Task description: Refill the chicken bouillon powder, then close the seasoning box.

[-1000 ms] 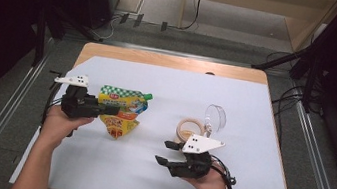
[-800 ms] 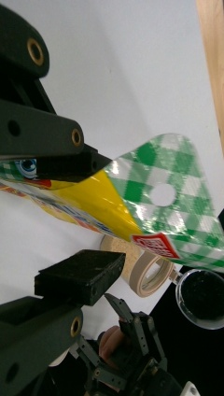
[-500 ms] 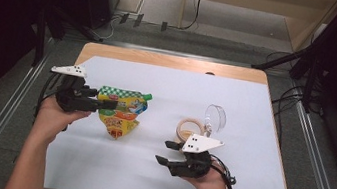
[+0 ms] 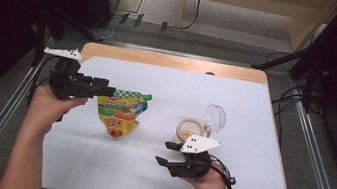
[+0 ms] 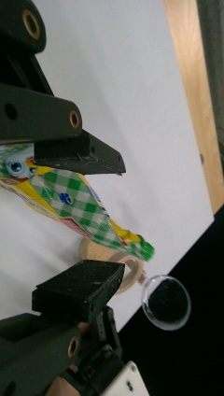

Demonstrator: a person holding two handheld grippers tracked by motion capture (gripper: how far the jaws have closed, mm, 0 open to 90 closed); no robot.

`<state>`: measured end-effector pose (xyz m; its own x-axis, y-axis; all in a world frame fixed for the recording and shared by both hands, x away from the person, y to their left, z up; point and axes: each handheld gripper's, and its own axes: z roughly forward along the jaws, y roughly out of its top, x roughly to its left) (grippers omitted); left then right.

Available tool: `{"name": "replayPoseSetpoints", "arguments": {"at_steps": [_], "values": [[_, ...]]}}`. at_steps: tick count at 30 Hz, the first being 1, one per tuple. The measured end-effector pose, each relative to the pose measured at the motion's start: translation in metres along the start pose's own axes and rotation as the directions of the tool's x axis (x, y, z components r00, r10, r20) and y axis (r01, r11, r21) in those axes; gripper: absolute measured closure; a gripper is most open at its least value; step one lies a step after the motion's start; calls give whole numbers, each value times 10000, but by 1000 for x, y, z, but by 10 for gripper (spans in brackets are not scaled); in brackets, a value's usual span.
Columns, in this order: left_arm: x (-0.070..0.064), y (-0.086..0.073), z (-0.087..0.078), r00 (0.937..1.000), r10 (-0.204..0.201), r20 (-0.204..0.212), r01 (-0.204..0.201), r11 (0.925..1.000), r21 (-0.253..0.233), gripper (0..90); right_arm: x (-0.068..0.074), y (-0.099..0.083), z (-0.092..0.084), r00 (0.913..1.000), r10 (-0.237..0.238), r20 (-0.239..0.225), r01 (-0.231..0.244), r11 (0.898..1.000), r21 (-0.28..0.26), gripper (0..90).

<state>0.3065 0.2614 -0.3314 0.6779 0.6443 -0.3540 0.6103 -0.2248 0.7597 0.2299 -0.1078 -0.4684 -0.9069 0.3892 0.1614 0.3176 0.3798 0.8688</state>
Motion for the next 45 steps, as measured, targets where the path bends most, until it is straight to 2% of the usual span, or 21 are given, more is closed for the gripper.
{"name": "replayPoseSetpoints", "arguments": {"at_steps": [6,10,12,14,18,21,25,30,34,43,45], "values": [[0,13,-5,9994,238,-262,-244,9994,-250,461,-1,0,-1,10000,11,72,-11,10000,22,450],[5,16,-9,9983,199,-550,-218,9992,-334,462,0,-1,-1,9999,-2,102,2,10000,55,450],[8,15,-11,9975,171,-690,-205,9986,-491,459,0,-1,-1,9999,4,128,-5,10000,72,450],[14,11,-11,9949,164,-999,-226,9979,-615,449,0,-1,-1,9999,-13,140,12,10000,74,450],[31,1,-7,9917,-223,-1265,159,9985,-517,448,0,-2,-1,9999,-5,157,4,10000,72,450],[39,-5,-3,9906,-293,-1340,215,9980,-596,444,0,-1,-2,9998,-20,178,19,10000,52,450],[49,-13,5,9899,-367,-1372,300,9983,-502,442,0,-1,-5,9999,72,157,-72,10000,6,452],[56,-20,12,9861,-561,-1564,519,9982,-307,440,0,1,-8,9998,119,187,-118,9999,-33,453],[61,-25,18,9860,-600,-1558,566,9981,-260,438,-1,3,-11,9997,72,224,-70,9999,-74,454],[70,-37,33,9871,-630,-1475,644,9979,50,444,-5,8,-24,9986,289,450,-278,9993,-239,459],[70,-41,39,9885,-745,-1312,769,9969,134,446,-7,9,-28,9981,340,517,-324,9990,-309,459]]}}
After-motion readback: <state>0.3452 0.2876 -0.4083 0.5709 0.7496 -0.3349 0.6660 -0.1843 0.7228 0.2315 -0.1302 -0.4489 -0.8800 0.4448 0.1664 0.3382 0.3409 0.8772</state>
